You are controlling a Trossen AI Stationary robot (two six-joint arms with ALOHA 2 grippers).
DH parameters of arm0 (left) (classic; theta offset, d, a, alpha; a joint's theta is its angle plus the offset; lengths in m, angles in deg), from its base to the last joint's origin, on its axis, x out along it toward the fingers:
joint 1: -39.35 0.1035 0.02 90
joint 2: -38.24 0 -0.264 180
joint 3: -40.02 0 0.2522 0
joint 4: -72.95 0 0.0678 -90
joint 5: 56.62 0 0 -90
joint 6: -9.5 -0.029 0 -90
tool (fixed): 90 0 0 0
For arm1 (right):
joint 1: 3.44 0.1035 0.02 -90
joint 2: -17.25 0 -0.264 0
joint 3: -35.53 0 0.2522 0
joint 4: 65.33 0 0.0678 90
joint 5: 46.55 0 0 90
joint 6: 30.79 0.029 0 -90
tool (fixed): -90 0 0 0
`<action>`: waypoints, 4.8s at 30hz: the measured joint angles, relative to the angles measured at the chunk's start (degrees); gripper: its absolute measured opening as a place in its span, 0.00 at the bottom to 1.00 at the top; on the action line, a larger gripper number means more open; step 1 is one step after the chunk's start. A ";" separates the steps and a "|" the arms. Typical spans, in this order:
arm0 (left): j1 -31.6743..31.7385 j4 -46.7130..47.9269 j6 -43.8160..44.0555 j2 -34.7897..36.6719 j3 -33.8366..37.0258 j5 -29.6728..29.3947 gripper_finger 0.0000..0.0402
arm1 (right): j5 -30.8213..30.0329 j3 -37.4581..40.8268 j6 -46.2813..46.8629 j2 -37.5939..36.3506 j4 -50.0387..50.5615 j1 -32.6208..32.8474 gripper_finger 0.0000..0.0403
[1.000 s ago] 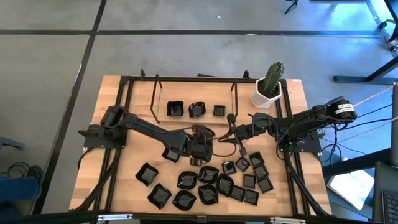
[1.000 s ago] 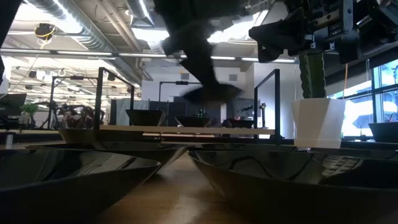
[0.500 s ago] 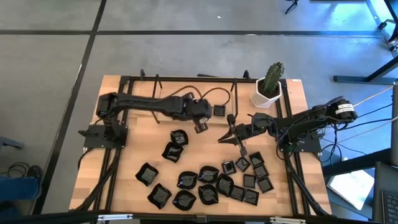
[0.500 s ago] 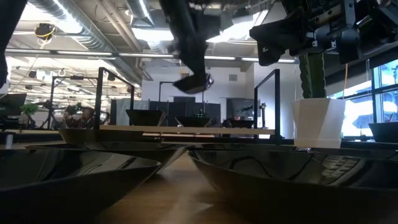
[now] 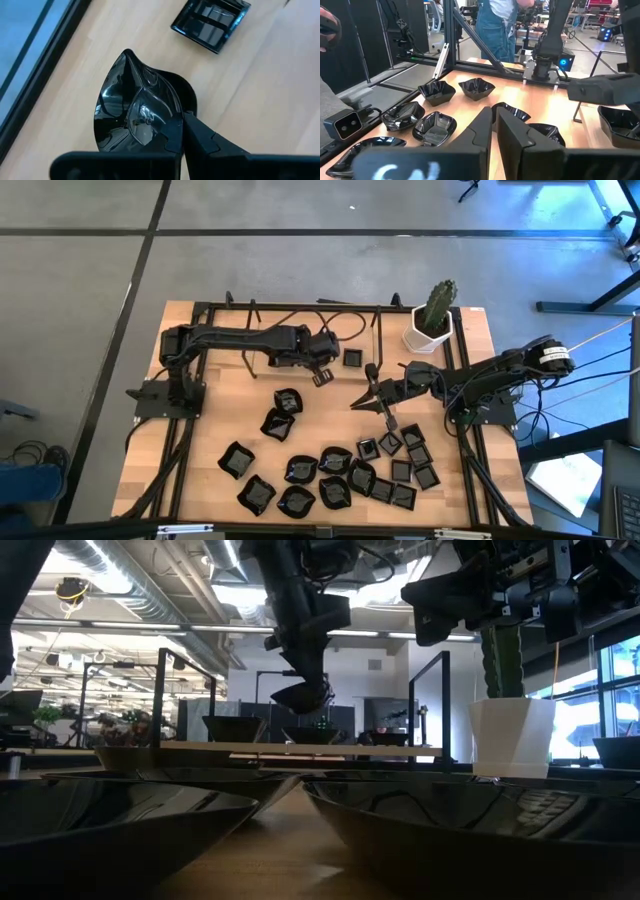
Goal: Pick & Place Mini shaped plates
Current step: Stack the leaf-shaped plate on the top of the leaf-shaped plate on the shelf
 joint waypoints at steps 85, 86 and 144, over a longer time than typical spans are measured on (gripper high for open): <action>-4.80 1.54 5.17 -9.55 -2.67 -16.41 0.01 | -0.04 0.00 1.34 0.00 -0.02 0.00 0.07; -4.72 0.93 5.12 -9.97 -2.67 -16.31 0.01 | -0.04 0.00 1.35 0.00 -0.01 -0.01 0.07; -2.08 1.23 -7.71 -10.21 -8.75 -12.57 0.20 | -0.02 0.00 1.45 0.00 0.17 0.00 0.07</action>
